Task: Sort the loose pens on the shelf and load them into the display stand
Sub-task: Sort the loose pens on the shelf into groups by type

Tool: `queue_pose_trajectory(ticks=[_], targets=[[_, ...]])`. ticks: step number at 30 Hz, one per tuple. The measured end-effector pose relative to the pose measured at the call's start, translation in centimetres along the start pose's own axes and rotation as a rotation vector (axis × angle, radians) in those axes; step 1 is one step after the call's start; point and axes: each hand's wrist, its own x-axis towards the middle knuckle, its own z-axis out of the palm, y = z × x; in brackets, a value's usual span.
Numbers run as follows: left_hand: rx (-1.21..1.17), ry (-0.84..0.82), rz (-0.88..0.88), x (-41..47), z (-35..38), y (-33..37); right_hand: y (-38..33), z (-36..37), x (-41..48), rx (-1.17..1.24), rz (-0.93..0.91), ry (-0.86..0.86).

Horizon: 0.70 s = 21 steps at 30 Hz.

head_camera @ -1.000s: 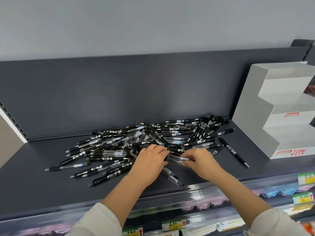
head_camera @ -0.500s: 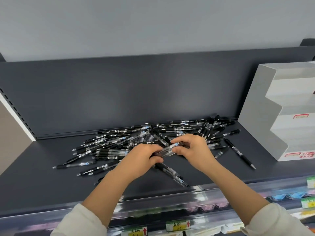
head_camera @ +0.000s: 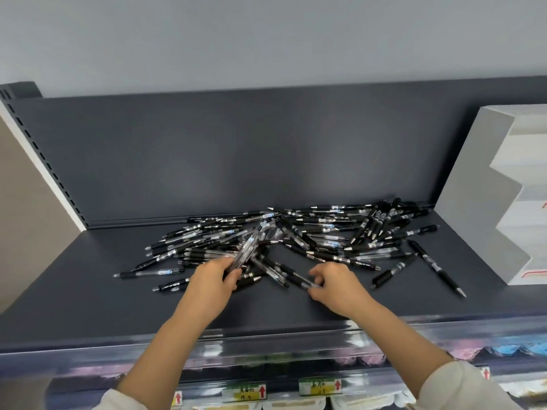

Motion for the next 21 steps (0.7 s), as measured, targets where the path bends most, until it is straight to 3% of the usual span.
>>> queue_pose_trajectory(ticks=[6,11,15,18,21], targets=[[0.032,-0.025,0.039,-0.5,0.4,0.3,1.2,-1.0,0.0,-0.097,0.085,0.056],[0.041,-0.069,0.061,-0.8,0.8,1.1,2.7,-2.1,-0.5,-0.020,0.125,0.152],[-0.036,-0.103,0.023,-0.9,1.3,1.6,3.0,-3.6,-0.7,0.375,0.162,0.205],[-0.137,-0.123,0.000,-1.1,1.6,2.3,2.3,-4.4,-1.3,0.795,0.192,0.083],[-0.208,-0.126,0.001,-1.1,1.8,3.0,2.0,-4.6,-1.5,0.948,0.197,0.005]])
